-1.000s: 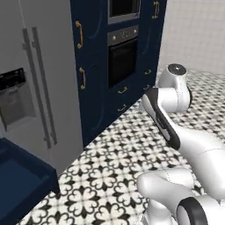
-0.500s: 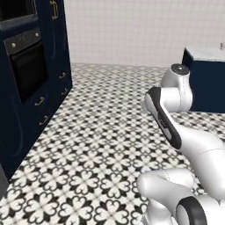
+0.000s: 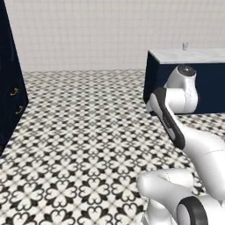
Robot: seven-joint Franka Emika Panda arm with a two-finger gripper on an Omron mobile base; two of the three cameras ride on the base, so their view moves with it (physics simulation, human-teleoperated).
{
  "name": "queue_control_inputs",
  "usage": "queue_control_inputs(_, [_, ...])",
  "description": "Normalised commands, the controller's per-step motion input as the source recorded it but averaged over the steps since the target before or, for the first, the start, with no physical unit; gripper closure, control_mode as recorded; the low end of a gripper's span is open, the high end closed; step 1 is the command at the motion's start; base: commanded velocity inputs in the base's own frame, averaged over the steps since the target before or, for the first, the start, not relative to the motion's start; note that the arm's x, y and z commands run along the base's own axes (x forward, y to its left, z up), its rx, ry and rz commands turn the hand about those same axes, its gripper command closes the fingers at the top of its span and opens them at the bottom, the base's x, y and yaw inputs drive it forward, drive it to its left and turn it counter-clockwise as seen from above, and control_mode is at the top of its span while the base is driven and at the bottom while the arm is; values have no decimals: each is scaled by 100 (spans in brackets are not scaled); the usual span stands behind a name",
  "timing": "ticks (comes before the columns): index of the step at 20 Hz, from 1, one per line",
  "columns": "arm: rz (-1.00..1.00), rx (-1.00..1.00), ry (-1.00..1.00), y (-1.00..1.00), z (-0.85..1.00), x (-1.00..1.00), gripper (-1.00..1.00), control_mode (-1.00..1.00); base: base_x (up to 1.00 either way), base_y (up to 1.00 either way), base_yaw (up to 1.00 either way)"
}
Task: Take a straw from the drawer in front and place it inside the glass cup on the dining counter.
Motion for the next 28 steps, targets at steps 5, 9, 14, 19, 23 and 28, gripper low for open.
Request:
queue_control_inputs(5, [0, 0, 0, 0, 0, 0, 100, 100, 100, -1, -27])
queue_control_inputs(9, [0, 0, 0, 0, 0, 0, 100, 100, 100, 0, -26])
queue_control_inputs(14, [0, 0, 0, 0, 0, 0, 100, 100, 100, 1, -28])
queue_control_inputs(19, [0, 0, 0, 0, 0, 0, 100, 100, 100, 20, -31])
queue_control_inputs(23, [0, 0, 0, 0, 0, 0, 100, 100, 100, 32, -33])
queue_control_inputs(28, [0, 0, 0, 0, 0, 0, 100, 100, 100, 58, -33])
